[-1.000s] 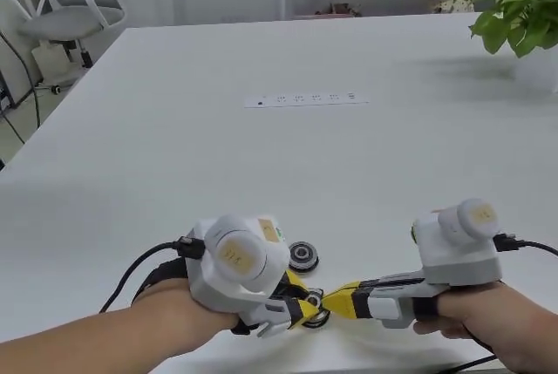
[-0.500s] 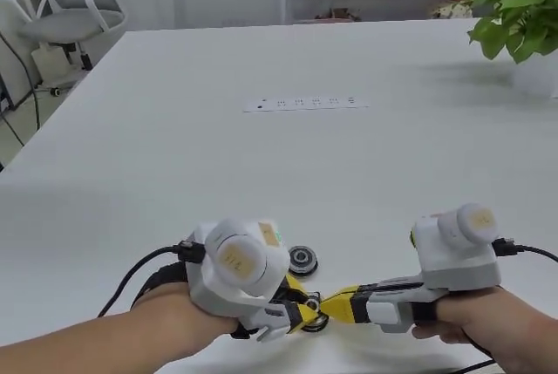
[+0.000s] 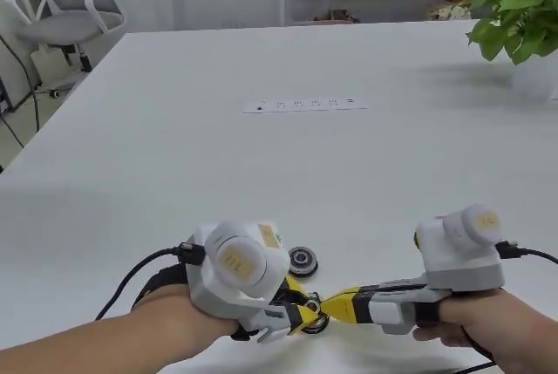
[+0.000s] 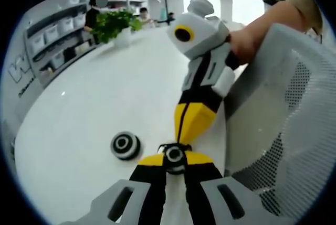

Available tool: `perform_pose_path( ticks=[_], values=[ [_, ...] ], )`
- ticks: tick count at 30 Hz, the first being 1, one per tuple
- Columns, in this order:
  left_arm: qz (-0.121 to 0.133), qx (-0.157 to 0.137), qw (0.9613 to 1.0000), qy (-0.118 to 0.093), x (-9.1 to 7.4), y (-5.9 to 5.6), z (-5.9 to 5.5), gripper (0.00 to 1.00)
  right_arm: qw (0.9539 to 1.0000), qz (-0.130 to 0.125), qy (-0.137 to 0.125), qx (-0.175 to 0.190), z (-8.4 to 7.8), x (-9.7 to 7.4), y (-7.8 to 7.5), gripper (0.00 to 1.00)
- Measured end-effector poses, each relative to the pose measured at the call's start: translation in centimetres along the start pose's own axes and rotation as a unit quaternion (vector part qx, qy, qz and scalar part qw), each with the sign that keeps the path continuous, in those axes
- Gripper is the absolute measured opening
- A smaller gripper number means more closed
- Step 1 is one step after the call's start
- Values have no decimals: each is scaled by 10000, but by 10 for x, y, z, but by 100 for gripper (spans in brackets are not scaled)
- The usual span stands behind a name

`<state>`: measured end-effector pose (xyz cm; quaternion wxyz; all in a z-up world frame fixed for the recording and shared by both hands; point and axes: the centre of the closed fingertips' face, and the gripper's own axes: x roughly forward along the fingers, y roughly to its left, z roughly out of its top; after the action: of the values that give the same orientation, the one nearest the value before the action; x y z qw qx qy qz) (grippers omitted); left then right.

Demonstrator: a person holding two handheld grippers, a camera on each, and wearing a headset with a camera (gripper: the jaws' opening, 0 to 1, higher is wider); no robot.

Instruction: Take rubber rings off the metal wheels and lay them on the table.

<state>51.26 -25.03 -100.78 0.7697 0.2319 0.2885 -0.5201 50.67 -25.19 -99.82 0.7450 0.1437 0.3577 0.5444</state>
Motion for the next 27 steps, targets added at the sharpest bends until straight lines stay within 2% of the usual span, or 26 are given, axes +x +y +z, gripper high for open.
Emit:
perform_pose_path(
  ticks=[9, 10, 11, 12, 24, 27],
  values=[
    [-11, 11, 10000, 9, 0, 0, 0, 12, 9999, 128, -20, 39, 1, 1, 5, 0],
    [-15, 11, 10000, 9, 0, -1, 0, 12, 9991, 307, -231, 163, 9, 1, 12, 0],
    [-10, 14, 10000, 9, 0, -1, 0, 12, 9992, 340, -188, 96, 8, 1, 13, 0],
    [-11, 12, 10000, 8, 0, -1, 0, 12, 9996, 248, -115, 3, 5, 3, 12, 0],
    [-20, 24, 10000, 3, 0, -1, 0, 12, 9985, 401, -213, 306, 6, 2, 13, 0],
    [-21, 39, 10000, -2, 0, -1, 0, 13, 9990, 270, -207, 300, 6, 1, 7, 0]
  ],
)
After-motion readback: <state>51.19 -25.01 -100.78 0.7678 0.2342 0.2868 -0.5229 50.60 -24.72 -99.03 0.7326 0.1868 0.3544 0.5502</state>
